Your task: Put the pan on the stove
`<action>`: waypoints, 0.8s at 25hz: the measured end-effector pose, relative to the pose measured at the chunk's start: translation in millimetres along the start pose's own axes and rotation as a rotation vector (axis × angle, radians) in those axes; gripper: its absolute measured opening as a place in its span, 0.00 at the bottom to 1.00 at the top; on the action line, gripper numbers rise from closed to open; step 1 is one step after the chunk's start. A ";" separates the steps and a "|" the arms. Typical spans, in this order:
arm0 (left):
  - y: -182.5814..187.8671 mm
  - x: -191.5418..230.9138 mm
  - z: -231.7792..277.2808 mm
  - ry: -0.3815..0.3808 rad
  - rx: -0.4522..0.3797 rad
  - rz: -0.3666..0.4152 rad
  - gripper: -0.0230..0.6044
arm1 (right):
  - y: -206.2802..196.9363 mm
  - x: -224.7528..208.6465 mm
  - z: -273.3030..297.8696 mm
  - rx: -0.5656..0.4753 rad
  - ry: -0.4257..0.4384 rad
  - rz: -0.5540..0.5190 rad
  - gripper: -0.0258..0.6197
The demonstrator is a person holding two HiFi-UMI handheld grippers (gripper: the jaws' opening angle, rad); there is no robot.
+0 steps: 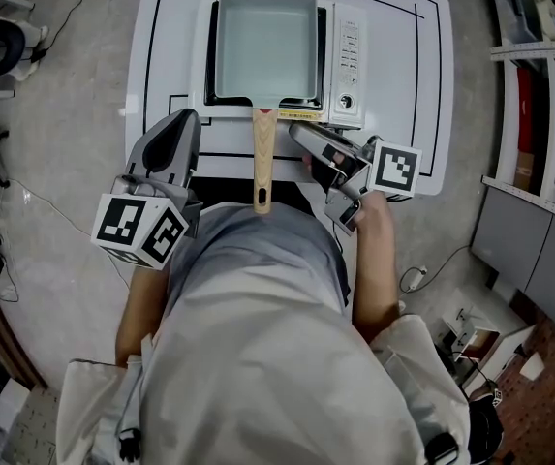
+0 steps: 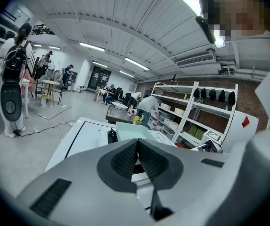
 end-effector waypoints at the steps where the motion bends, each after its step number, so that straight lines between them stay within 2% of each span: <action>1: 0.0 -0.1 0.1 -0.002 -0.002 -0.002 0.05 | 0.3 1.2 -2.3 -0.008 -0.009 -0.017 0.29; 9: 4.8 2.4 -2.3 -0.002 -0.014 -0.009 0.05 | 8.7 10.6 -17.2 -0.082 -0.099 -0.136 0.26; 14: 11.5 5.7 -3.5 0.014 -0.025 0.020 0.05 | 14.9 14.5 -27.5 -0.124 -0.160 -0.211 0.23; 20: 3.7 3.4 -3.2 0.014 -0.012 0.017 0.05 | 20.1 14.1 -40.3 -0.179 -0.247 -0.305 0.21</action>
Point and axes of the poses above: the fingertips, and each gripper's own axes: z forward along the fingers, x to its left, y out of its top, the point moved 1 cm from there along -z, backward along the fingers, and after that the axes turned 13 degrees about -y, right-handed, at the moved point
